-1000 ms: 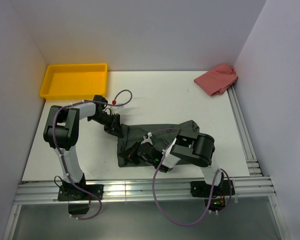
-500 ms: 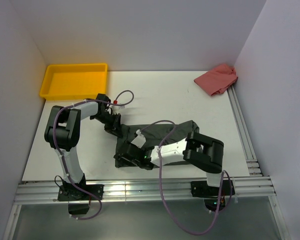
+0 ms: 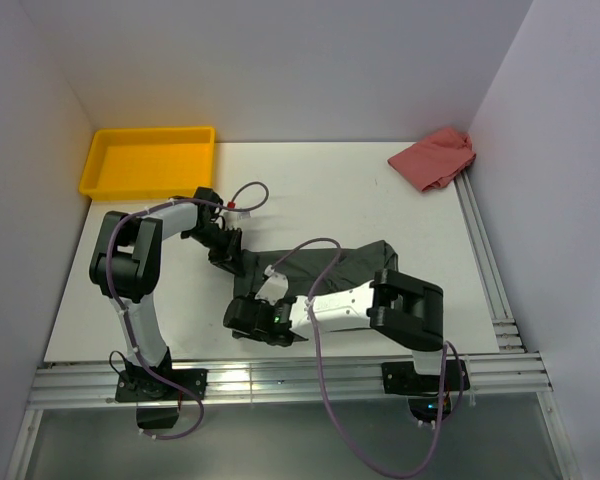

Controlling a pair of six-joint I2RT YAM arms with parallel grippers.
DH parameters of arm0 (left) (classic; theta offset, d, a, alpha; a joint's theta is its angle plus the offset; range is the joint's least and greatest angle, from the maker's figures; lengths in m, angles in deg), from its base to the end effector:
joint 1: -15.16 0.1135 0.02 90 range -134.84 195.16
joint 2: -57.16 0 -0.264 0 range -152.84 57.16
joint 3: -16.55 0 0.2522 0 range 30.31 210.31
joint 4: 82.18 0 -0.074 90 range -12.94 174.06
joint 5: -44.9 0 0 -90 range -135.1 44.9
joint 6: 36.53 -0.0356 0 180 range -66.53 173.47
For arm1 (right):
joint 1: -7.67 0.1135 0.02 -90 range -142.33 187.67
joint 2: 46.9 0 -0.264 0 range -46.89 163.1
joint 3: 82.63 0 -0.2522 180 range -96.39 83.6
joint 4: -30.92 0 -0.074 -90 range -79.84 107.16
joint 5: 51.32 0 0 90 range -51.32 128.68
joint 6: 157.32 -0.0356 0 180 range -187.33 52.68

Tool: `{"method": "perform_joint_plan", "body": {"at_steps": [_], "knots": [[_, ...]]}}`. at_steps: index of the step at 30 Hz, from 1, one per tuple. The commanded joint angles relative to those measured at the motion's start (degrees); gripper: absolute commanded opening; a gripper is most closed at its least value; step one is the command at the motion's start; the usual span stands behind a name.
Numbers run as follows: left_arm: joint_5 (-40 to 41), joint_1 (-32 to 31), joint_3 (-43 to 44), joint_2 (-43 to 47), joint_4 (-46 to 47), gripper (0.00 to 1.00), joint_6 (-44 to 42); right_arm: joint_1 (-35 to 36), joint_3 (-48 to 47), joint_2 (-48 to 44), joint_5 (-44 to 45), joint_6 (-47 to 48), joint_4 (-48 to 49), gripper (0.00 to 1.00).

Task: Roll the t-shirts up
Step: Roll the tshirt

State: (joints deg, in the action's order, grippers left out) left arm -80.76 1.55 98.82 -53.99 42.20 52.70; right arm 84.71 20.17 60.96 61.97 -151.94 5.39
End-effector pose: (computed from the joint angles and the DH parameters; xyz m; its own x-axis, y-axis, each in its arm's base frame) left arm 0.3314 -0.1016 0.1355 -0.9641 0.2446 -0.1036 0.2585 0.7733 -0.5789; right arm 0.0983 0.3645 0.1475 -0.8595 0.3426 -0.3792 0.1062 0.8456 0.5232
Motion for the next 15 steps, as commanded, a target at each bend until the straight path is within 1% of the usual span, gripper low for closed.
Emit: {"method": "perform_joint_plan", "body": {"at_steps": [1, 2, 3, 8, 11, 15], "knots": [[4.9, -0.4, 1.3, 0.3, 1.1, 0.0, -1.0, 2.1, -3.4, -0.9, 3.2, 0.3, -11.9, 0.43], [4.9, -0.5, 1.3, 0.2, 1.1, 0.0, -1.0, 2.2, -4.9, -1.2, 4.6, 0.6, -15.0, 0.48], [5.0, -0.5, 1.3, 0.2, 1.2, 0.0, -1.0, 2.3, -6.0, -1.8, 5.1, 0.8, -16.8, 0.49], [5.2, -0.7, 1.4, 0.2, 1.2, 0.0, -0.9, 2.6, -14.8, -1.2, 10.4, 2.8, -27.2, 0.5], [5.3, -0.8, 1.4, 0.3, 0.9, 0.0, -1.0, 2.2, -19.8, 0.7, 12.2, 4.5, -30.5, 0.5], [5.4, -1.0, 1.3, 0.7, 0.9, 0.0, -0.9, 0.1, -25.6, 6.0, 13.5, 8.8, -31.7, 0.5]]}}
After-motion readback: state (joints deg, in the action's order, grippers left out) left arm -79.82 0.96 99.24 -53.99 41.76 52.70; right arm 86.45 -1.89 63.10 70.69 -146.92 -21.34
